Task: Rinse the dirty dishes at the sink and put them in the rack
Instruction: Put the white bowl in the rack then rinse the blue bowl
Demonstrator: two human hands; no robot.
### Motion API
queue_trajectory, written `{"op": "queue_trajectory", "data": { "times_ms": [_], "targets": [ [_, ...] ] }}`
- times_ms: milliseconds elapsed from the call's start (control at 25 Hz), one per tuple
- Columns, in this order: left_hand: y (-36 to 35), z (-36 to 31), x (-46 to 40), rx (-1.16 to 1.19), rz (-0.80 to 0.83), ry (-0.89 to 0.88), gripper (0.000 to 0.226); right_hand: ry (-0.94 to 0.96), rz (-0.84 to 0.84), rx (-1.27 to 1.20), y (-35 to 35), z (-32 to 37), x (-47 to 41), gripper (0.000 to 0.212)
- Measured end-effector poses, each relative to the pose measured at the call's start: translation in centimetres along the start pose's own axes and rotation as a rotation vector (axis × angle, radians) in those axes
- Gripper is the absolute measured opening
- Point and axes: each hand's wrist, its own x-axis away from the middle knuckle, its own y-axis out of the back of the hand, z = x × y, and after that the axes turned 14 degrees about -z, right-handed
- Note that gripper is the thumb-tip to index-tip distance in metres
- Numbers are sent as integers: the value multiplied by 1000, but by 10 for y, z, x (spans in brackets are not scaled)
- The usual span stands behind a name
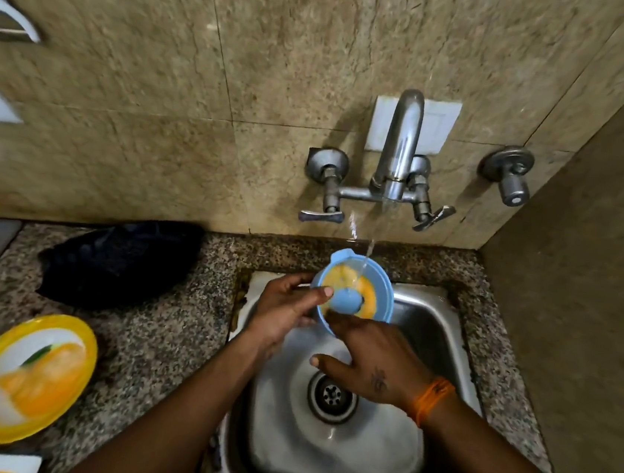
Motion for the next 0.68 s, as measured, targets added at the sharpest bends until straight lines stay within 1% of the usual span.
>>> {"op": "queue_trajectory", "data": {
  "times_ms": [40, 80, 120, 160, 200, 280, 320, 360, 400, 440, 480, 520, 560, 600, 640, 680],
  "targets": [
    [0, 0, 0, 13, -1, -1, 33, 3, 11, 177, -2, -2, -3, 59],
    [-3, 0, 1, 21, 2, -3, 28, -26, 7, 330, -6, -6, -6, 62],
    [-7, 0, 3, 30, 6, -9, 25, -57, 4, 413, -10, -11, -11, 69],
    [-11, 0, 5, 33, 14, -17, 24, -66, -28, 381, -14, -15, -16, 76],
    [-14, -2, 6, 31, 24, -31, 25, -67, -73, 246, -20, -18, -21, 78],
    [-16, -4, 4, 36, 30, -55, 31, -158, -159, -197, -28, -13, -24, 67],
    [-14, -4, 2, 50, 26, -75, 38, -211, -186, -367, -30, -8, -21, 61],
    [-12, -4, -1, 63, 17, -97, 47, -208, -190, -430, -29, -4, -16, 58],
    [-8, -5, -4, 66, 8, -108, 53, -125, -169, -368, -27, -7, -11, 60],
    [-5, -5, -6, 72, -1, -109, 56, -8, -142, -192, -25, -16, -6, 63],
    [-1, -3, -7, 78, -7, -105, 54, 111, -114, 48, -25, -30, -5, 65],
    [0, -2, -8, 85, -11, -101, 50, 162, -114, 243, -24, -44, -6, 64],
    [-1, -3, -8, 84, -19, -95, 46, 142, -143, 334, -22, -53, -8, 60],
    [-4, -5, -9, 74, -32, -98, 43, 88, -190, 326, -22, -54, -10, 54],
    [-9, -7, -12, 61, -43, -116, 41, 18, -238, 264, -29, -49, -11, 49],
    [-15, -7, -15, 55, -51, -142, 38, -92, -271, 119, -38, -36, -10, 46]
  ]
}}
